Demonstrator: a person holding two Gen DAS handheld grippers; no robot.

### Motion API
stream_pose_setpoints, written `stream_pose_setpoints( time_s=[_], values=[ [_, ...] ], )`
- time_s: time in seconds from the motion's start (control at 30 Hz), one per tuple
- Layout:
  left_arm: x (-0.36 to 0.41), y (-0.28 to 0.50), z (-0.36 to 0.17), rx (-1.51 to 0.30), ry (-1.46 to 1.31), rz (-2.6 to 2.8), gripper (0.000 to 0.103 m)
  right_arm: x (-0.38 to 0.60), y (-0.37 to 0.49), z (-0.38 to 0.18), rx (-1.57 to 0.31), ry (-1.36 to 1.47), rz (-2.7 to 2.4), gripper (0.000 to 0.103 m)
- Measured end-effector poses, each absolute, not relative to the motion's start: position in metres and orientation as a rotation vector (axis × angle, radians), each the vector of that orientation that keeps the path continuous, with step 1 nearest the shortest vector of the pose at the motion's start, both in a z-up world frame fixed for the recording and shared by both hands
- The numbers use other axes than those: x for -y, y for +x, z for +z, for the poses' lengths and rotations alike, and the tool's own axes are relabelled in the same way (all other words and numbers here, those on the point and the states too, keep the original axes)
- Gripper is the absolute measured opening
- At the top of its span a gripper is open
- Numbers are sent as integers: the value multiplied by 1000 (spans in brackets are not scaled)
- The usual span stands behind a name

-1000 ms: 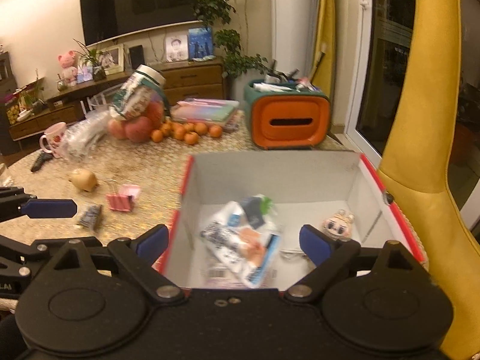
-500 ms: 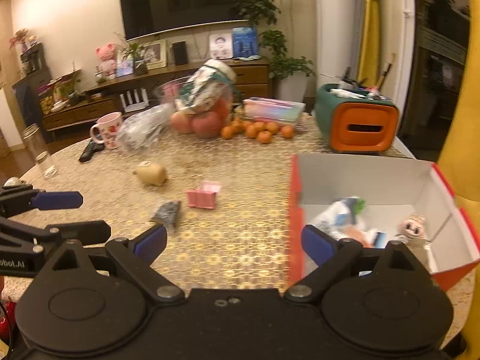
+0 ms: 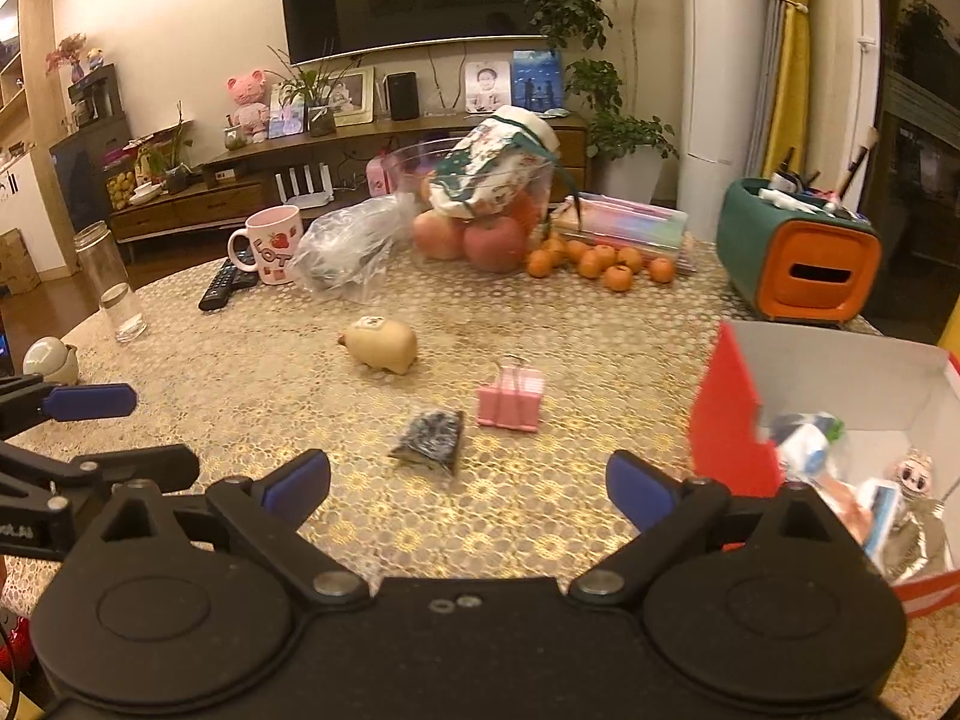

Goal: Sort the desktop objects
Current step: 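Withdraw both tools from the box back over the table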

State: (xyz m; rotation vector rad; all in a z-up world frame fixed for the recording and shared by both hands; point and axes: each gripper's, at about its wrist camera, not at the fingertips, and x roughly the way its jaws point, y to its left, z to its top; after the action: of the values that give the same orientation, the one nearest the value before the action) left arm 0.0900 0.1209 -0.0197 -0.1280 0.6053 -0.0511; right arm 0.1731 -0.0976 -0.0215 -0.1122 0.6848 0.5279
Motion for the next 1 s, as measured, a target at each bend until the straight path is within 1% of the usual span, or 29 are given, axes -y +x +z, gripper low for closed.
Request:
stream_pose_setpoints(
  time_s=[0.1,0.53,0.83,1.0],
  values=[
    [-135,90,-26,-606,-129,-27,103,83,175,-26,-678,-121,528,99],
    [-178,117,-58,-638,-157,13,103,40,194,-57,-704,-163,523,99],
    [-181,156,-81,-656,-124,-7,103,25,217,-81,-721,-178,515,98],
    [-176,185,-85,-645,-104,-10,103,22,231,-97,-733,-192,514,96]
  ],
)
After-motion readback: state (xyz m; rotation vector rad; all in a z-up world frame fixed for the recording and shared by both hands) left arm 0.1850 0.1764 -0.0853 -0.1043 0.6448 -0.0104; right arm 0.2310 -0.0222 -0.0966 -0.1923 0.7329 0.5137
